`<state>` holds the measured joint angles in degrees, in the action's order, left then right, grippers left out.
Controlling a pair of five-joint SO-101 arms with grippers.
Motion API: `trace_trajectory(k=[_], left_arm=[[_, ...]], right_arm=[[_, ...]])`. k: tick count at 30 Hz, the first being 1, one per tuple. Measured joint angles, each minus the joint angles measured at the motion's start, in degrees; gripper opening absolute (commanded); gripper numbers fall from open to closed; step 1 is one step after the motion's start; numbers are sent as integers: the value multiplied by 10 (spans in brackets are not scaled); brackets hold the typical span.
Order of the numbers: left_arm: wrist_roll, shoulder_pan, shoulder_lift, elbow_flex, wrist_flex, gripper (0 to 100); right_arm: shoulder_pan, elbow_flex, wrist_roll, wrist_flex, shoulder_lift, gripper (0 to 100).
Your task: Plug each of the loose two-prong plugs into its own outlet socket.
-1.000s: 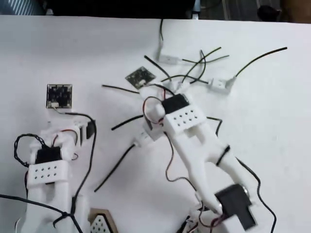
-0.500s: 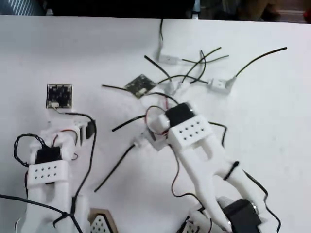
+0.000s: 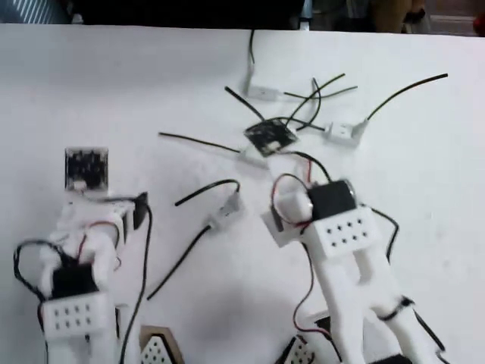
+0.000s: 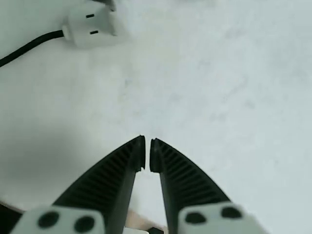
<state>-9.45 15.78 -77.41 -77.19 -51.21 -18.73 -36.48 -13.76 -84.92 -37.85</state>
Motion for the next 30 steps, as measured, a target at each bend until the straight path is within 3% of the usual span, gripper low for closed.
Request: trace_trajectory(k=[8,15,26,30], left_arm=[[-3,-5,-258,-111,-45,299],[-9,-9,-258,-144,-58,298],[-12,-10,-258,-200,-61,294],[-12,-10,-258,-200,-93,294]], right_arm=[[87,-164,0,77,-178,18],[129,-315,0,132,-352,18],[127,-554,0,171,-639,21],[127,-596,1,203,-635,21]])
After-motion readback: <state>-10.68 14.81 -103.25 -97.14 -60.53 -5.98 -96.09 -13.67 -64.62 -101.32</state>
